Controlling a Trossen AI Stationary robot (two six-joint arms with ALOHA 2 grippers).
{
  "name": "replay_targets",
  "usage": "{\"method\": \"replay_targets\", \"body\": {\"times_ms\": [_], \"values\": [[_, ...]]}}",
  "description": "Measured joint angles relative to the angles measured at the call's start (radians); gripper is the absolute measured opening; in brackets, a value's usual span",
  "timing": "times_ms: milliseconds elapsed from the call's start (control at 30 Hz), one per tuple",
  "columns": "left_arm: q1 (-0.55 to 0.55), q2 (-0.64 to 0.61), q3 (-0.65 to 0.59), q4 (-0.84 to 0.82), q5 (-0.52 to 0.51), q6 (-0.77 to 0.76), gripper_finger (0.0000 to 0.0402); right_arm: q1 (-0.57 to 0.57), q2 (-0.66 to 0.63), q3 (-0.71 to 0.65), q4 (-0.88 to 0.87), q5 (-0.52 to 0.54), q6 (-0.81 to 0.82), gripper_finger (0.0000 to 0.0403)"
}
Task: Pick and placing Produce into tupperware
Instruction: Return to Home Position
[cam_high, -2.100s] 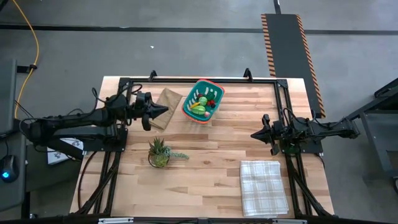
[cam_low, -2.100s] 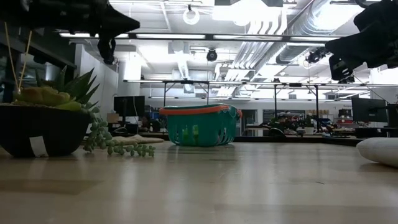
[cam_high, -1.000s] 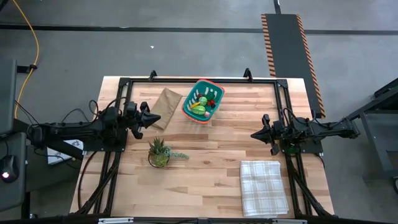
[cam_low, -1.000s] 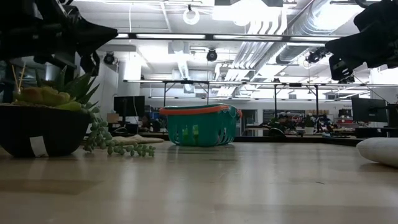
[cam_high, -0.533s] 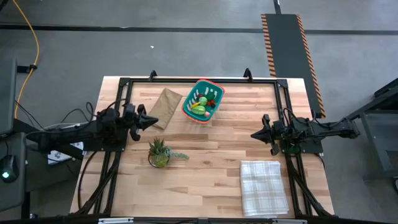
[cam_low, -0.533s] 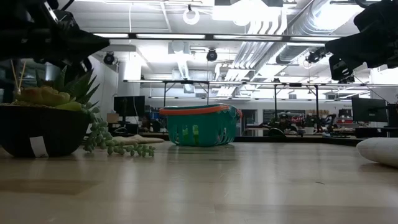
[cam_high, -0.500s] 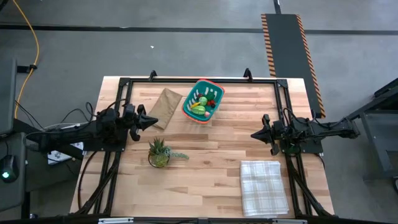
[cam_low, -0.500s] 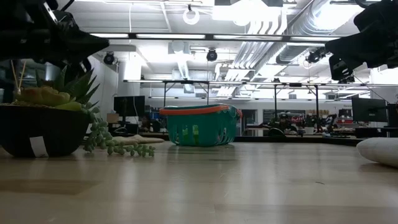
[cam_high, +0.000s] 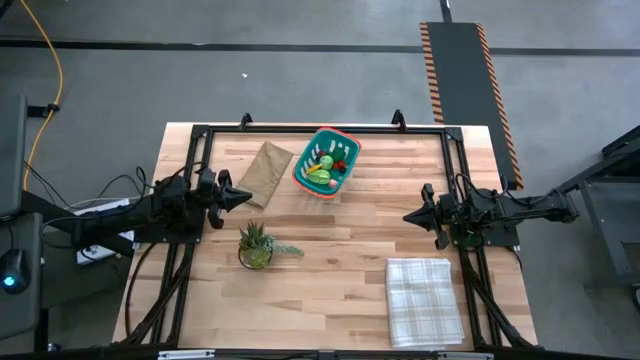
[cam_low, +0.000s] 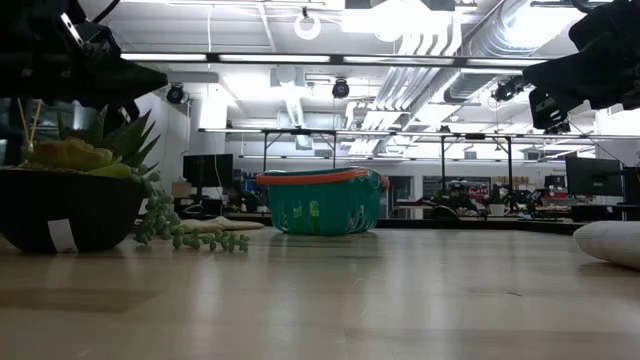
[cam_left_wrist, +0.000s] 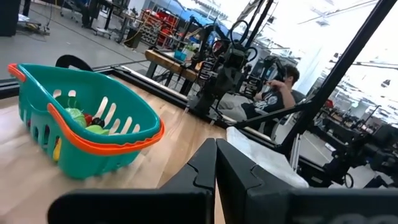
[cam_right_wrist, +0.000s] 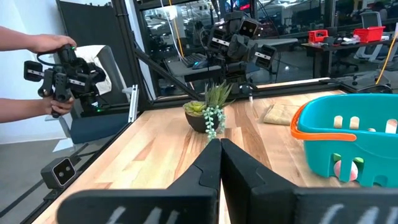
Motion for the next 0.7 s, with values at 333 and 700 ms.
{"method": "replay_targets", "body": {"times_ms": [333, 700], "values": [[0.000, 0.000, 0.000, -0.016, -0.087, 0.124, 0.0000, 0.000, 0.000, 0.000, 0.000, 0.000, 0.000, 0.0000], [0.000, 0.011, 0.001, -0.017, -0.085, 0.160, 0.0000, 0.000, 0.000, 0.000, 0.000, 0.000, 0.000, 0.0000]]}}
